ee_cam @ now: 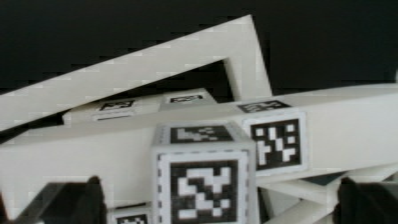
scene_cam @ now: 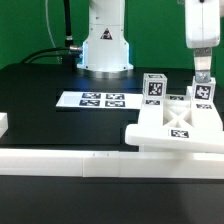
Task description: Assemble chair
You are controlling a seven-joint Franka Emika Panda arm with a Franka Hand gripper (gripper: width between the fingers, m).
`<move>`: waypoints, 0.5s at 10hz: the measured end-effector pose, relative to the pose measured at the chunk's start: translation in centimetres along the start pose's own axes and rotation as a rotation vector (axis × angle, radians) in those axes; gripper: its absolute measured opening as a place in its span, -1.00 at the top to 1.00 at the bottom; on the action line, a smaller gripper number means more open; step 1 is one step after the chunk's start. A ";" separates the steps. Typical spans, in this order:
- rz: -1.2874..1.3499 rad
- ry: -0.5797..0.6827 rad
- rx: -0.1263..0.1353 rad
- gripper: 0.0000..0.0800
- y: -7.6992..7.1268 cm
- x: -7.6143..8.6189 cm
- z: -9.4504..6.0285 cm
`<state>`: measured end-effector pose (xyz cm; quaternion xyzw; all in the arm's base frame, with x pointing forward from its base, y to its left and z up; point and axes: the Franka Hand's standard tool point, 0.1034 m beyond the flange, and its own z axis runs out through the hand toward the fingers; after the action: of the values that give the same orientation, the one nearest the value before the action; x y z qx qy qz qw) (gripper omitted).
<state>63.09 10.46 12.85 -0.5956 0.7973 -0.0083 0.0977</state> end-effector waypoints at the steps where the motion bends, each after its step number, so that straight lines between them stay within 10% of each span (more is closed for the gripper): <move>1: -0.027 0.000 0.000 -0.62 0.0 0.0 0.0; 5: -0.470 -0.005 -0.043 -0.62 0.2 -0.4 0.3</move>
Offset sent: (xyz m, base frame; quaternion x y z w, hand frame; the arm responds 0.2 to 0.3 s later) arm 0.0063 0.0066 0.0001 -0.0448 -0.0002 -0.2988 0.9533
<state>63.05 10.94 12.62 -0.7669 0.6364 -0.0122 0.0822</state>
